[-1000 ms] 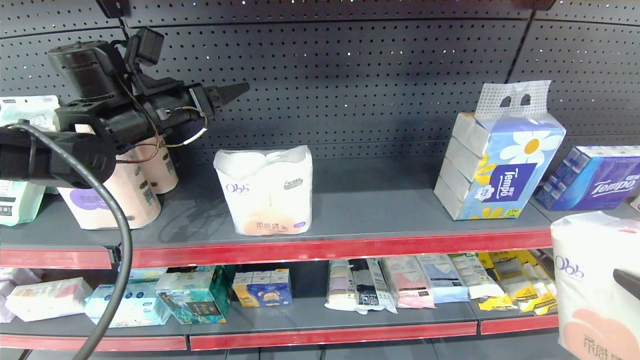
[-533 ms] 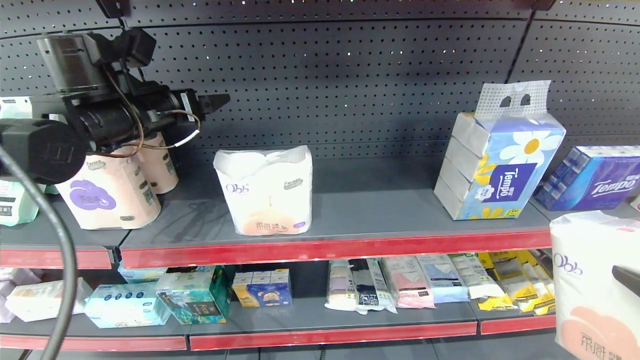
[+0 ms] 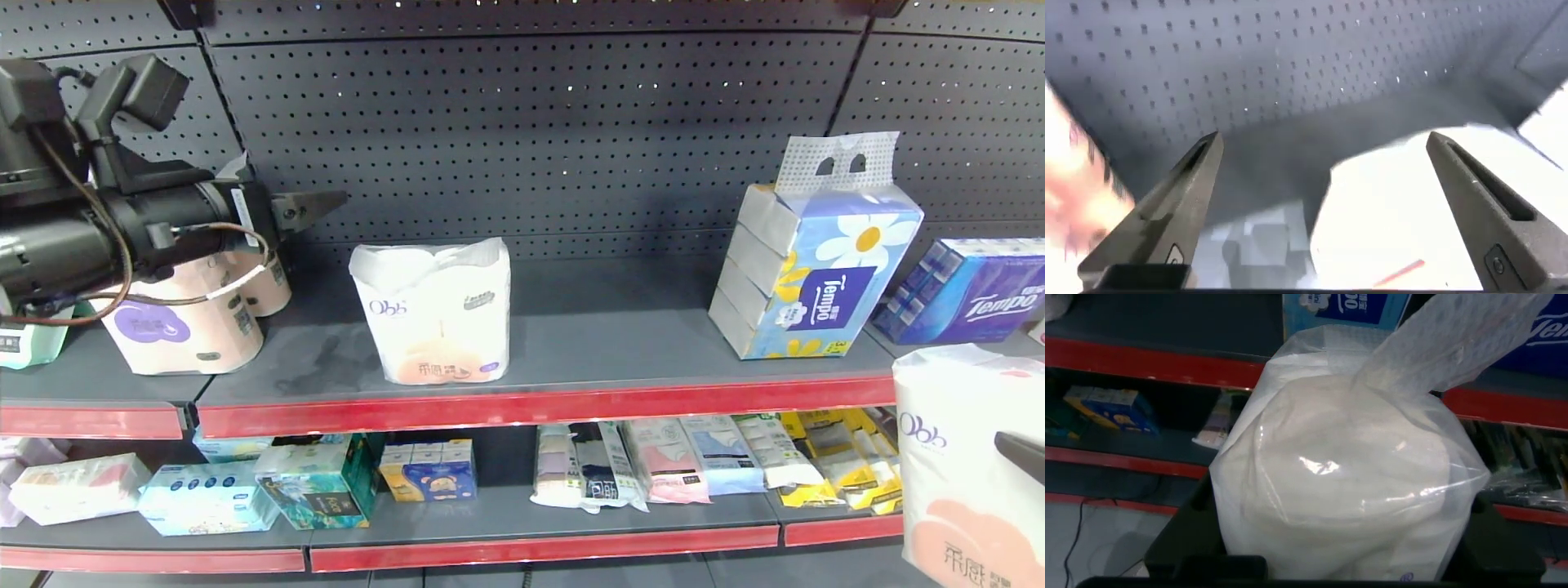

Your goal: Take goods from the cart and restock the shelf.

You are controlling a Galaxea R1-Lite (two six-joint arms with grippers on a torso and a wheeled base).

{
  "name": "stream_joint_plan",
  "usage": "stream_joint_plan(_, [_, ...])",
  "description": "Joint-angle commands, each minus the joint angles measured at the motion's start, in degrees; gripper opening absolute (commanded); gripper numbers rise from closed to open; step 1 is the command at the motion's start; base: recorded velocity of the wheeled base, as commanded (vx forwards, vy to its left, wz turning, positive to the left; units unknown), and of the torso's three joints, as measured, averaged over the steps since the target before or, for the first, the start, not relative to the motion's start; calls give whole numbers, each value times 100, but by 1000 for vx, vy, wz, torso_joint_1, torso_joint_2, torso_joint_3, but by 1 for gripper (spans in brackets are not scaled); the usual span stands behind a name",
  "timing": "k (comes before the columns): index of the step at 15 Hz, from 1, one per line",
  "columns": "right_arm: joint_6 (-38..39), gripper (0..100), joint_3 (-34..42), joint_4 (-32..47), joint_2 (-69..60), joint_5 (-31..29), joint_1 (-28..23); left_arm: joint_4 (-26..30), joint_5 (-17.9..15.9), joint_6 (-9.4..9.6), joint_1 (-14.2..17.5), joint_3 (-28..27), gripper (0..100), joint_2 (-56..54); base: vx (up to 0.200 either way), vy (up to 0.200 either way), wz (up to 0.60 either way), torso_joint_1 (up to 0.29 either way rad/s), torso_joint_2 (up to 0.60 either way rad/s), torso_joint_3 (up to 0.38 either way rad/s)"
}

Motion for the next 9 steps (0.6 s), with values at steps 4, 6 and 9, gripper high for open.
stream_joint_plan(4, [69,0,7,1,1,2,-11,-326,-45,178,-9,1812,100,-1542,0,0,0,0,0,0])
stream_joint_plan(6, [51,0,7,10,-61,11,-2,-326,-45,178,-9,2251,100,-1911,0,0,0,0,0,0])
stream_joint_plan(9, [33,0,7,19,-254,64,103,-317,-27,213,-9,3200,100,-2913,0,0,0,0,0,0])
